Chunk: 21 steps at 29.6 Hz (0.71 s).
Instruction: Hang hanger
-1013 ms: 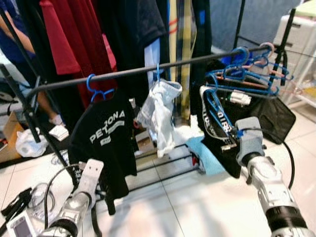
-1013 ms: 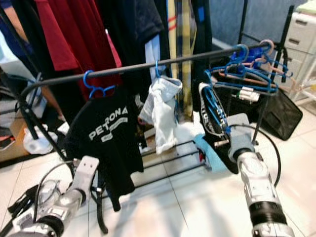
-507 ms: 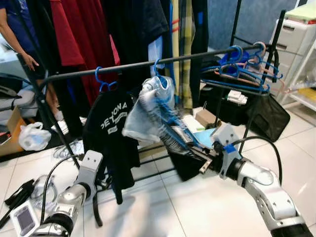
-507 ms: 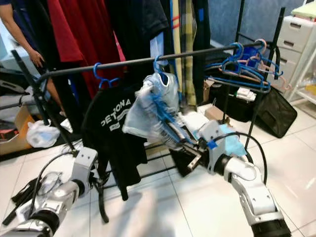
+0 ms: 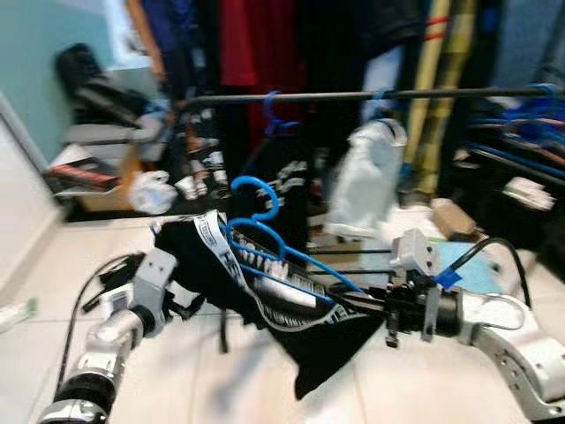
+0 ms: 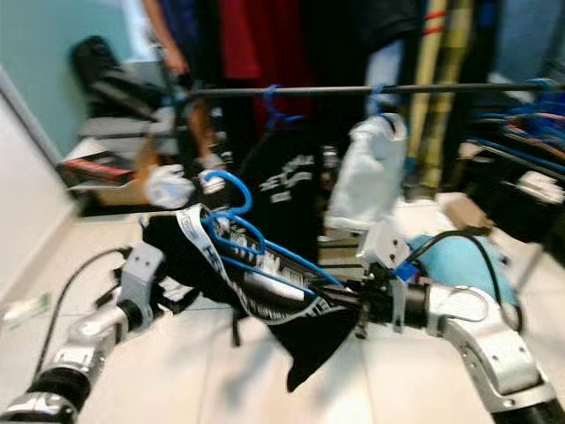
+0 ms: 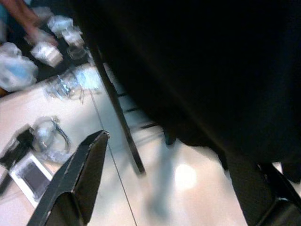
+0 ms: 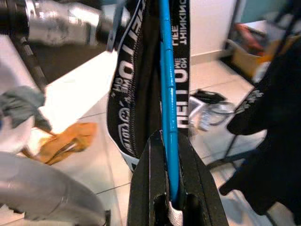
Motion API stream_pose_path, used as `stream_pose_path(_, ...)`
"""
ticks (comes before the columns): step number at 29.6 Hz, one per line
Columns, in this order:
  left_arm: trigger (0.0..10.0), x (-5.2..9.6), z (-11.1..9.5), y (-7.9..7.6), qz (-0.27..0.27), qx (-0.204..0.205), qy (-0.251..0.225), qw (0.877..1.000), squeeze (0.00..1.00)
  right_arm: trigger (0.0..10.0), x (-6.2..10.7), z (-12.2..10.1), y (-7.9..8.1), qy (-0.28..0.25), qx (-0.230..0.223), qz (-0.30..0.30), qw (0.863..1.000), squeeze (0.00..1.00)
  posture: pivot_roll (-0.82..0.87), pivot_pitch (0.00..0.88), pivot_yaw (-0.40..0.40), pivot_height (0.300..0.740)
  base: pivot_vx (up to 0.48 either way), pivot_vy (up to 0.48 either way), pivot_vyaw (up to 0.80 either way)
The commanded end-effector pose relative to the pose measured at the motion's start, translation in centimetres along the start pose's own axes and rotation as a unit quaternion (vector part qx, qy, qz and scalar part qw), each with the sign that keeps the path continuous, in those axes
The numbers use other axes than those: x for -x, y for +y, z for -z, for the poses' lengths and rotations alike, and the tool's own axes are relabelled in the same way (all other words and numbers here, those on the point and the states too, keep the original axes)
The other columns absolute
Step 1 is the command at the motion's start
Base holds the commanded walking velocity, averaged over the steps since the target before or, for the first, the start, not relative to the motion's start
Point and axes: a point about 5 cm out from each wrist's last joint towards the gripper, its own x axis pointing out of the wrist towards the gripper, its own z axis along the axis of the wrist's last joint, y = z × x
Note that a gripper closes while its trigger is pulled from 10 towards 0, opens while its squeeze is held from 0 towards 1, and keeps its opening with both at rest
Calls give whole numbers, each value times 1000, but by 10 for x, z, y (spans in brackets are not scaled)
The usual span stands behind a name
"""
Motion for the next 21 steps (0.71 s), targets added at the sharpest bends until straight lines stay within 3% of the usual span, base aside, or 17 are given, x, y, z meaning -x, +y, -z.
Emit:
stream_pose_path(1,10000,5,-19,8,25,12,-45,999,0,0,4,-3,1,-1,-5,-17,1000,0,-78,0,57,740,0,0,763)
stream_pose_path(2,10000,13,-39,13,61,19,-88,994,0,0,8,-2,-1,11,-10,-27,1000,0,-76,0,53,740,0,0,763)
stream_pose_path(3,10000,13,-39,13,61,19,-88,994,0,0,8,-2,-1,11,-10,-27,1000,0,-76,0,53,740,0,0,763)
stream_pose_path(4,10000,19,-53,16,91,20,-117,989,0,0,11,-2,-2,20,-13,-34,999,0,-76,0,50,740,0,0,756)
stream_pose_path(5,10000,36,-68,20,145,15,-146,979,0,0,14,-1,-8,34,-6,-32,999,0,-74,0,50,740,0,0,725)
stream_pose_path(6,10000,47,-75,21,180,10,-156,971,0,0,16,-1,-12,43,-1,-30,999,0,-74,0,50,740,0,0,725)
stream_pose_path(8,10000,47,-75,21,180,10,-156,971,0,0,16,-1,-12,43,-1,-30,999,0,-74,0,50,740,0,0,725)
stream_pose_path(9,10000,61,-85,23,224,5,-168,960,0,0,17,-5,-19,45,9,-26,999,0,-68,0,47,740,0,0,0)
stream_pose_path(10,10000,61,-85,23,224,5,-168,960,0,0,17,-5,-19,45,9,-26,999,0,-68,0,47,740,0,0,0)
stream_pose_path(11,10000,72,-96,23,261,-2,-180,949,0,0,18,-13,-26,39,17,-23,999,0,-66,0,47,740,0,0,0)
stream_pose_path(14,10000,78,-102,23,280,-7,-186,942,0,0,18,-18,-29,33,22,-22,999,0,-66,0,47,740,0,0,0)
stream_pose_path(15,10000,81,-114,18,305,-16,-204,930,0,0,19,-31,-35,20,36,-26,999,0,-70,0,52,740,0,0,0)
stream_pose_path(17,10000,81,-114,18,305,-16,-204,930,0,0,19,-31,-35,20,36,-26,999,0,-70,0,52,740,0,0,0)
stream_pose_path(20,10000,75,-137,2,352,-38,-236,905,0,0,24,-58,-39,-3,62,-53,997,0,-78,0,52,740,0,0,0)
stream_pose_path(21,10000,75,-137,2,352,-38,-236,905,0,0,24,-58,-39,-3,62,-53,997,0,-78,0,52,740,0,0,0)
